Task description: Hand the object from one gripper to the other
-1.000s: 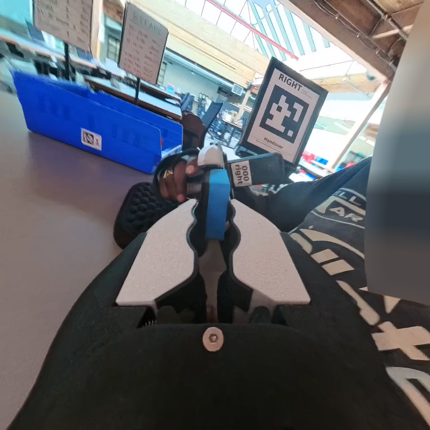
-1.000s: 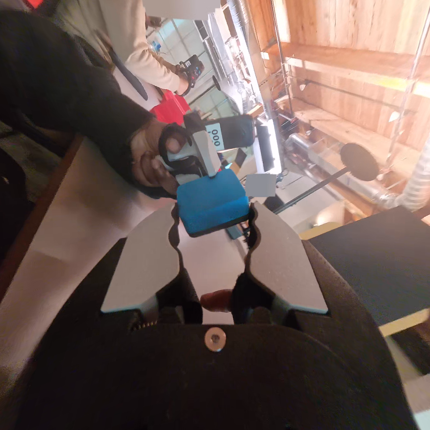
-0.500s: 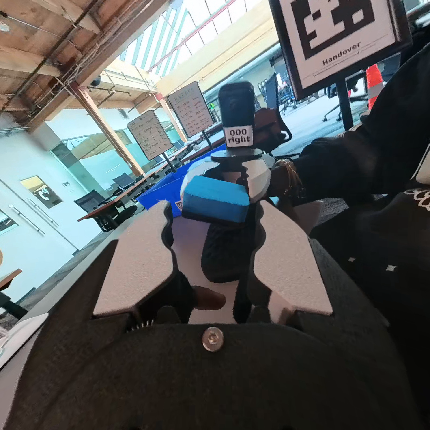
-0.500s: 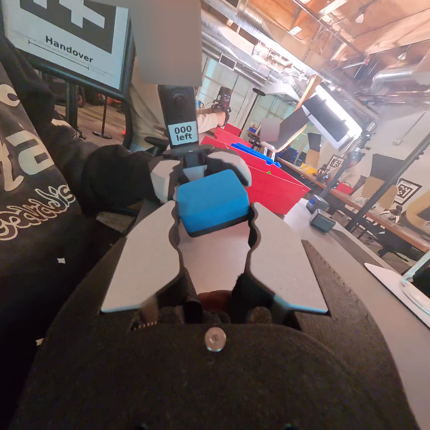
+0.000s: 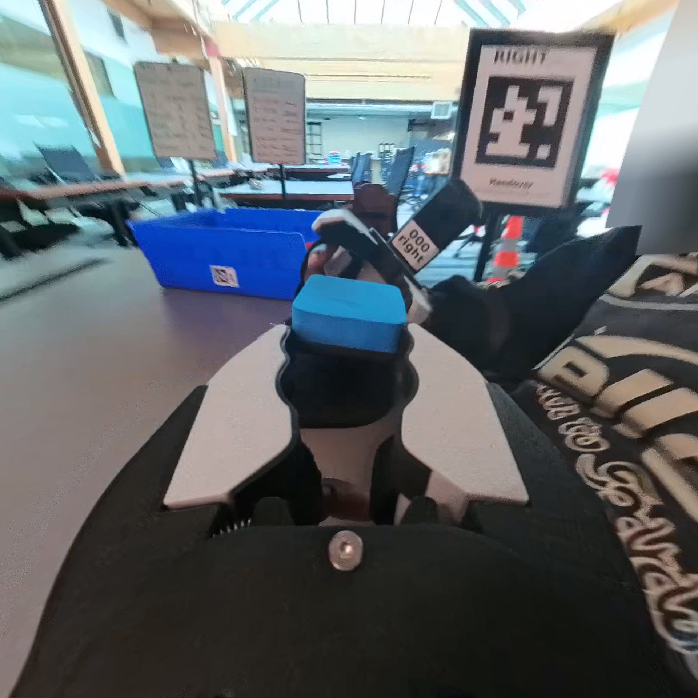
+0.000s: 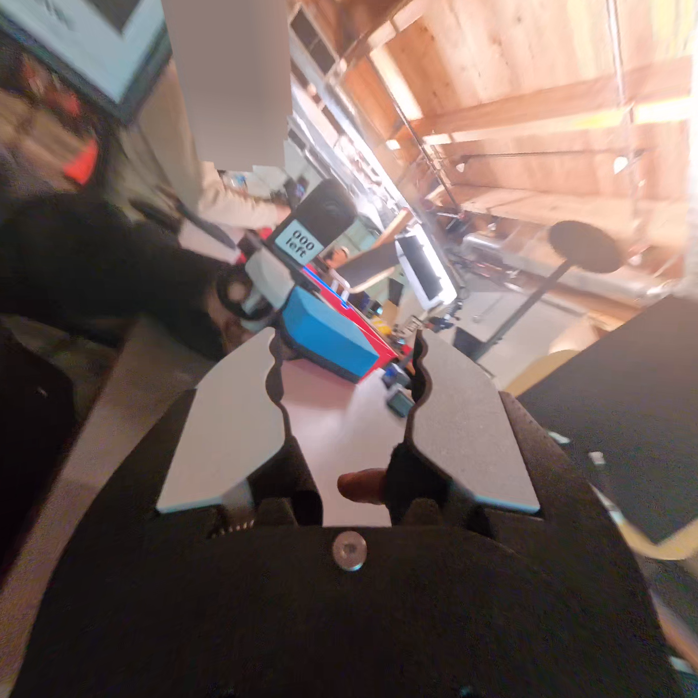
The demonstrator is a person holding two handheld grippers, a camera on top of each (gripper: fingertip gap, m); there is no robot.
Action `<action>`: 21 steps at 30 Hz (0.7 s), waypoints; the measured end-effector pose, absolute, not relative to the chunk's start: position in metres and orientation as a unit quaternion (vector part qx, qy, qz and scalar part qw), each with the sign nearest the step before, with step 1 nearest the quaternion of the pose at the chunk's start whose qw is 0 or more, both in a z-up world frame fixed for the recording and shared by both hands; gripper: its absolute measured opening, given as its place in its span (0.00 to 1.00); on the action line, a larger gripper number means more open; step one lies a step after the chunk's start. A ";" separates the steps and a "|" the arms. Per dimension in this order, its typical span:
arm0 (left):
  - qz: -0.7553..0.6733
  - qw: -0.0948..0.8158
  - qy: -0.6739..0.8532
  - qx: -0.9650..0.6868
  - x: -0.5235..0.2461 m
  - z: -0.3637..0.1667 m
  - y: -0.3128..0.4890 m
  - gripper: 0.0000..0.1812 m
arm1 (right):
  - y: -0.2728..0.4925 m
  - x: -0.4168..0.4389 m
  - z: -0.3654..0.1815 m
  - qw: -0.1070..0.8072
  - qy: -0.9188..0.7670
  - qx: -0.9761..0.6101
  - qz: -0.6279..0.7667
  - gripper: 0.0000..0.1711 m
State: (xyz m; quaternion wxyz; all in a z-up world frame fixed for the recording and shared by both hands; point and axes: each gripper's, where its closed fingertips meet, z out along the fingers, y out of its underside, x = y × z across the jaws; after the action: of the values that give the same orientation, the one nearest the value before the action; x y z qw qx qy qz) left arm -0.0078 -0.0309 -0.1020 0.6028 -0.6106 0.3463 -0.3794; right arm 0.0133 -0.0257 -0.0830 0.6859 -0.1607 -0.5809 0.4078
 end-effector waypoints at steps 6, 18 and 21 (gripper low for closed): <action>-0.482 0.524 0.308 -0.631 -0.004 -0.107 -0.037 0.30 | -0.030 0.002 -0.099 0.737 -0.620 -0.108 0.245 0.15; -0.192 0.742 0.403 -0.500 -0.005 -0.084 -0.030 0.29 | -0.022 0.013 -0.091 0.563 -0.609 -0.241 0.504 0.13; -0.189 0.744 0.409 -0.493 -0.004 -0.084 -0.031 0.21 | -0.022 0.011 -0.094 0.545 -0.615 -0.252 0.510 0.13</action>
State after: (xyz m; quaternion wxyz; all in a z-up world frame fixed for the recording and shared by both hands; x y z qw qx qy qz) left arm -0.0038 -0.0312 -0.0837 0.7441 -0.4931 0.4091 -0.1893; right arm 0.0112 -0.0218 -0.0945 0.5455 -0.2521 -0.6153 0.5103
